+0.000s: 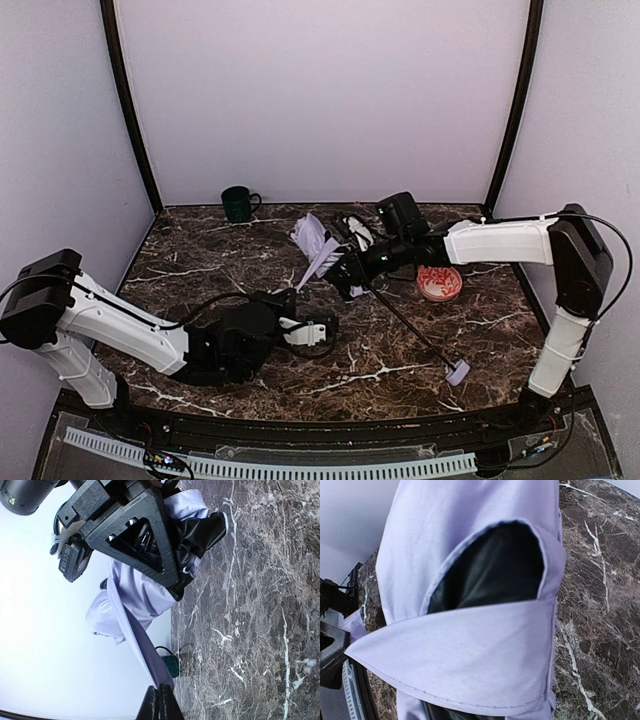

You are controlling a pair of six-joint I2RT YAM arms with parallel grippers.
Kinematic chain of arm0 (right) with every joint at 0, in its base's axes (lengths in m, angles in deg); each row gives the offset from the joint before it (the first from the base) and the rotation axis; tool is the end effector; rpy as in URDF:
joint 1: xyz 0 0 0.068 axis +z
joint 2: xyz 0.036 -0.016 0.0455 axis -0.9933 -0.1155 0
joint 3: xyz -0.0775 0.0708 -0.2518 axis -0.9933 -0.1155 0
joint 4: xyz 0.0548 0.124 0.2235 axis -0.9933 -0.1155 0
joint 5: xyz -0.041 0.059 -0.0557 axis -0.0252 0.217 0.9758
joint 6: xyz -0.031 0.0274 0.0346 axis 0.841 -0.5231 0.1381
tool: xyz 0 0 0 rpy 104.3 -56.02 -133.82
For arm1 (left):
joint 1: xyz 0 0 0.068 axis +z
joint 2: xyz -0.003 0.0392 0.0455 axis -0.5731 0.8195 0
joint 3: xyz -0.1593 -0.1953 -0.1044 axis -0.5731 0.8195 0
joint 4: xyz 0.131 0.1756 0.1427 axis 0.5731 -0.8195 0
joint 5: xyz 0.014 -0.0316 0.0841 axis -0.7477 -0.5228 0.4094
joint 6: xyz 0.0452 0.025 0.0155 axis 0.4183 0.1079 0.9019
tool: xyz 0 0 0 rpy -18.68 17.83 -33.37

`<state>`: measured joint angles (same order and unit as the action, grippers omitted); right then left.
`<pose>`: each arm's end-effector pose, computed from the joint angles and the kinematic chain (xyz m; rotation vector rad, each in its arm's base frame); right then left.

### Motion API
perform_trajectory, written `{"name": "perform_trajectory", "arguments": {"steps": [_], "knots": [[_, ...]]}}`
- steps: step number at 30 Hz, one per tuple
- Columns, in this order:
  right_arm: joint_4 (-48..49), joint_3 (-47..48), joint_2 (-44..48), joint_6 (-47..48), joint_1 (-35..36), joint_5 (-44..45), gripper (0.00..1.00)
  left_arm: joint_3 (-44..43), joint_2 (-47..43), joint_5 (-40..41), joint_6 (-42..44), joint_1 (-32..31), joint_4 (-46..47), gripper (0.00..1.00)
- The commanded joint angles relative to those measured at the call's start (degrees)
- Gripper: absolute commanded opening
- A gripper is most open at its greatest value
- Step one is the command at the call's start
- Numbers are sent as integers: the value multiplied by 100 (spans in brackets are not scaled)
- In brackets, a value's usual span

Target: Put away the umbrella

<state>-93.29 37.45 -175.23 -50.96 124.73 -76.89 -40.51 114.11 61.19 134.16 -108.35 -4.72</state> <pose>0.2883 0.2746 0.2181 -0.9185 2.1555 0.9596 0.1165 -0.2917 0.1975 1.3610 1.1251 0.7780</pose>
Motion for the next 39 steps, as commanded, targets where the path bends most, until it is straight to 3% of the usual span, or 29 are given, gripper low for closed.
{"name": "perform_trajectory", "arguments": {"steps": [1, 11, 22, 27, 32, 39], "knots": [[729, 430, 416, -588, -457, 187, 0, 283, -11, -91, 156, -21, 338, 0], [-208, 221, 1090, 788, -462, -1394, 0, 398, 595, -68, 577, 745, 1352, 0], [-243, 379, 1531, 1215, -146, -2492, 0, -149, 1471, -300, 895, 747, 2010, 0], [-525, 605, 1512, 1409, 75, -2228, 0, -293, 1602, -367, 1064, 719, 2203, 0], [-301, 504, 1509, 1218, 113, -1299, 0, -733, 1629, -959, 103, 624, 1121, 0], [-888, 504, 1581, 1527, 304, -1201, 0, -839, 1877, -929, -108, 683, 1132, 0]]}}
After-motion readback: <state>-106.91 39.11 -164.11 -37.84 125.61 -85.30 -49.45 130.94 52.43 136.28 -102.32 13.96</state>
